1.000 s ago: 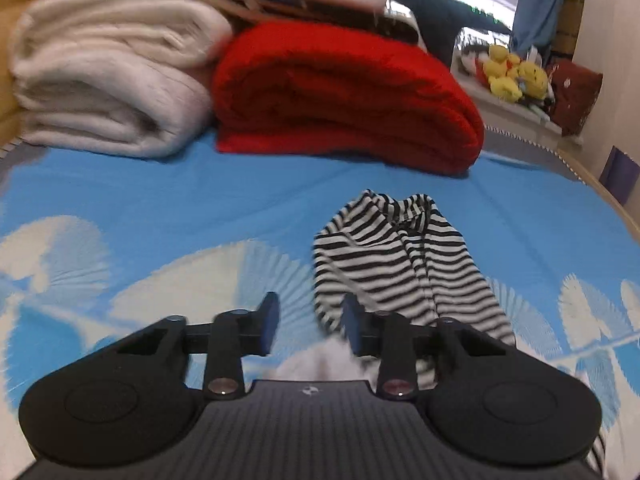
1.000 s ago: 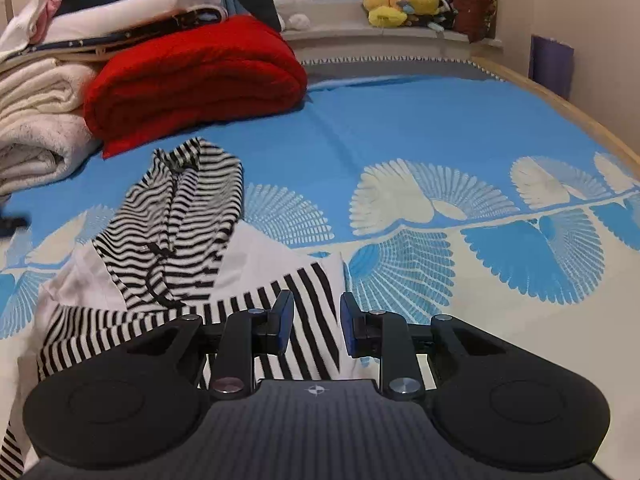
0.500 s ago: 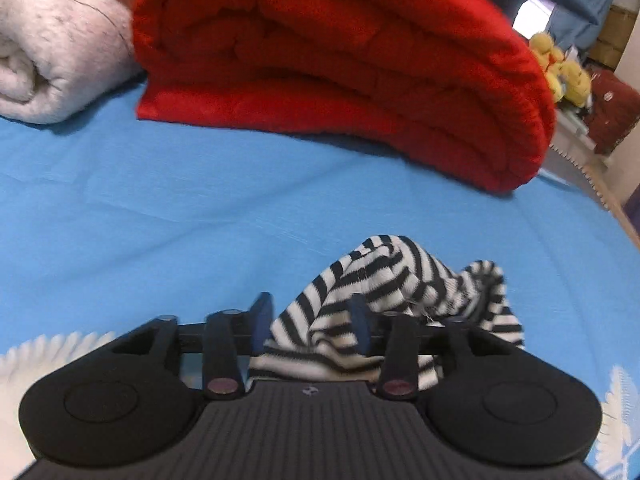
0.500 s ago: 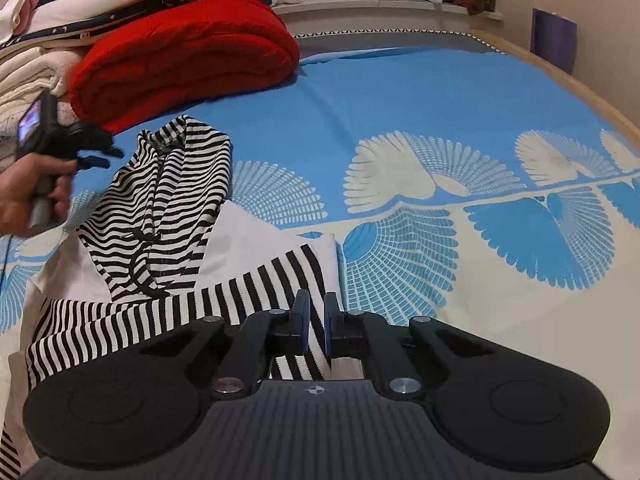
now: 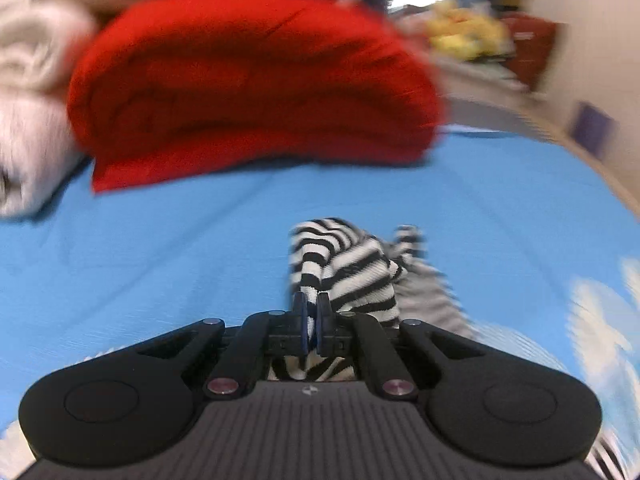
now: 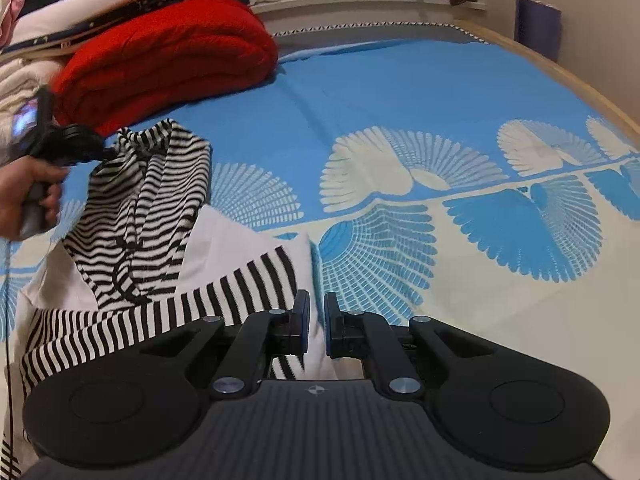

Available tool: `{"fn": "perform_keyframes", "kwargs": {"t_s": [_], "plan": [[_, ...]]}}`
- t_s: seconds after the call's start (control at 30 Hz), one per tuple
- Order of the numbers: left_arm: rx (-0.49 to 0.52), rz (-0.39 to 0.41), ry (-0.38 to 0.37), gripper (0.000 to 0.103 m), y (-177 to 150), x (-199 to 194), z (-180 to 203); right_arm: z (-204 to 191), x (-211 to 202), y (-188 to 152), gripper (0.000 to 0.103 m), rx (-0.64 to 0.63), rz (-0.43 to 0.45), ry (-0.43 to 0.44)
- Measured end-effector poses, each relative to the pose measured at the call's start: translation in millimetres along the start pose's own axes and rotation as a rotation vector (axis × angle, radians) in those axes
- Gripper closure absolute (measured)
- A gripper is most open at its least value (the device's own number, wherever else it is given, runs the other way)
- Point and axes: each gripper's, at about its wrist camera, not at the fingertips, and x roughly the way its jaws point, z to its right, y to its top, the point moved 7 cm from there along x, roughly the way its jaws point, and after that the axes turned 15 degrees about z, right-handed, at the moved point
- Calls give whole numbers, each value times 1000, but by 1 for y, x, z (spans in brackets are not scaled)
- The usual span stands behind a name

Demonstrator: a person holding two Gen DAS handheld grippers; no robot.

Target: Fold small clothes

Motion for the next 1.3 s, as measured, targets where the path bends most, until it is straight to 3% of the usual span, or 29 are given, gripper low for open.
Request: {"fn": "perform_keyframes", "kwargs": {"t_s": [0.1,0.2,0.23,0.3,0.37,0.43,0.57,0.63,0.7,0.8,0.83,0.87,1.0,1.03,1.07,1.1,1.2,1.3], "plan": [[162,72,-168,100,-10,-105,48,6,-8,5,96,19,20,-6],[292,94,-347,100,-45,-218,88,11,-17,10,96,49,39,-2],[323,70,-405,102,-65,-254,99,12,-22,12,96,63,50,4],[347,-50,-492,101,-111,-315,111,13,-29,14,95,84,66,14],[312,-141,-544,98,-146,-360,113,13,-36,15,95,109,74,24],[158,-136,-501,96,-153,-383,99,13,-42,14,94,147,77,41],[-301,-106,-170,94,-155,-369,37,8,-51,9,87,219,57,108],[-484,-117,-82,92,-170,-349,20,1,-51,3,87,243,29,146],[-606,-180,-63,87,-189,-329,21,-9,-45,-8,81,279,-35,197],[-722,-293,-100,65,-207,-297,26,-25,-30,-30,74,317,-171,254],[-743,-302,-107,57,-210,-290,27,-30,-24,-40,73,325,-221,259],[-745,-315,-93,56,-213,-283,28,-34,-19,-49,71,326,-261,254],[-721,-376,21,58,-233,-262,26,-43,-2,-79,71,318,-366,208],[-729,-391,13,66,-237,-261,29,-45,1,-82,71,327,-370,203],[-724,-396,-8,94,-238,-259,31,-46,2,-83,77,332,-369,198],[-702,-382,-12,101,-235,-259,32,-48,3,-83,93,337,-360,194],[-647,-220,-14,102,-196,-276,18,-48,0,-68,101,410,-285,231],[-594,86,27,102,-140,-308,-18,-39,-19,-27,102,561,-105,343]]}}
